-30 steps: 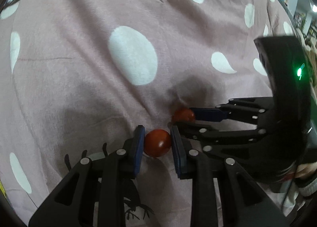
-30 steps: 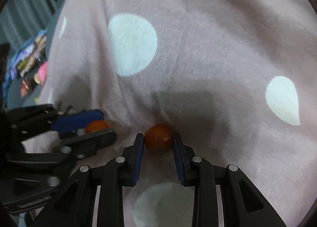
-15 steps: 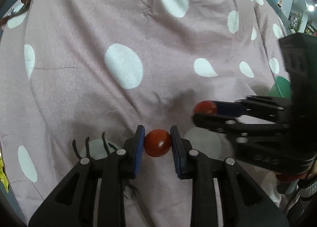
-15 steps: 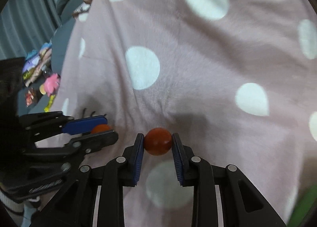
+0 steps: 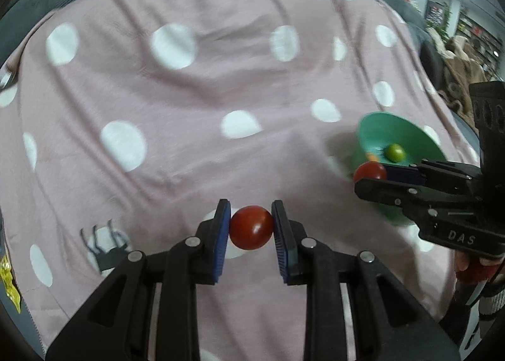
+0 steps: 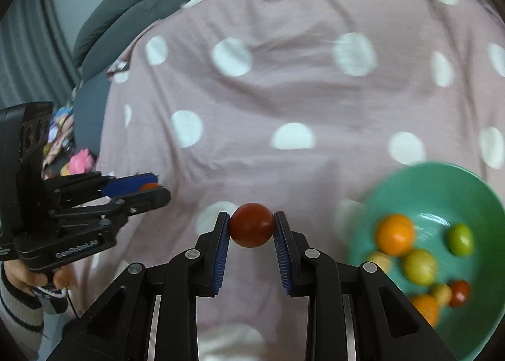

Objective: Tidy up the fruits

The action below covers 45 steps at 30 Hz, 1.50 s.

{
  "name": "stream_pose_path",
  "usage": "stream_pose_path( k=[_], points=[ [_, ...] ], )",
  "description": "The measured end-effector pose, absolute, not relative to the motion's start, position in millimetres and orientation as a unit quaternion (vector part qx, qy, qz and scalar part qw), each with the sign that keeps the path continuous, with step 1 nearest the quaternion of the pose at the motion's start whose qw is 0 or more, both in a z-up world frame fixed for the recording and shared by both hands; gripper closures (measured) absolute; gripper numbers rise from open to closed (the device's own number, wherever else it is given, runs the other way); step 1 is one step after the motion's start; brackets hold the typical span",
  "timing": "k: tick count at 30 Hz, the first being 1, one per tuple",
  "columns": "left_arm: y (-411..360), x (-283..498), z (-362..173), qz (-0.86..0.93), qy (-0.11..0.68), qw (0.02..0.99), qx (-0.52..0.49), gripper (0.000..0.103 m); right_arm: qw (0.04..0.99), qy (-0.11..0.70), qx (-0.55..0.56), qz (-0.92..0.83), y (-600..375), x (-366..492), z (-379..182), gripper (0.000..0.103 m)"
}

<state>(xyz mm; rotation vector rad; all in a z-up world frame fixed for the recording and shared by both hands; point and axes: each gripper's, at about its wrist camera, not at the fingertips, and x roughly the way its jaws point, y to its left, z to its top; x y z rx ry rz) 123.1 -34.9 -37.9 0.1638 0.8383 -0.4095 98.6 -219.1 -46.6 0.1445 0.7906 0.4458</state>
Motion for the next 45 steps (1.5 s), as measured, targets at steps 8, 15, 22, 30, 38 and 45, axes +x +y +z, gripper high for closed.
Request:
stream_pose_path(
  k=[8,15,22,30,38,45],
  points=[
    [-110.5,116.2,-32.0,-0.254,0.399,0.875,0.103,0.076,0.909,0.379,0.095,0.143,-289.1,76.8,-44.6,0.073],
    [-179.7,123.4,-47.9,-0.299,0.418,0.851,0.112,0.076,0.909,0.396,0.098,0.089,-334.0,67.3,-57.6,0.073],
    [-233.4,133.5,-69.9,-0.317,0.436,0.831,0.137,0.076,0.906,0.406,0.102,0.059,-362.4,65.7,-67.2,0.073],
    [-245.0,143.3,-83.6,-0.291,0.457,0.826,0.157,0.051,0.899,0.429,0.074,0.046,-365.1,70.3,-74.7,0.073],
    [-233.4,137.0,-42.5,-0.267,0.452,0.838,0.152,0.012,0.901,0.427,0.065,0.031,-368.7,61.0,-41.4,0.066],
    [-222.3,123.9,20.1,-0.23,0.435,0.858,0.147,0.001,0.9,0.432,0.054,0.032,-368.5,48.1,12.0,0.056]
  ],
)
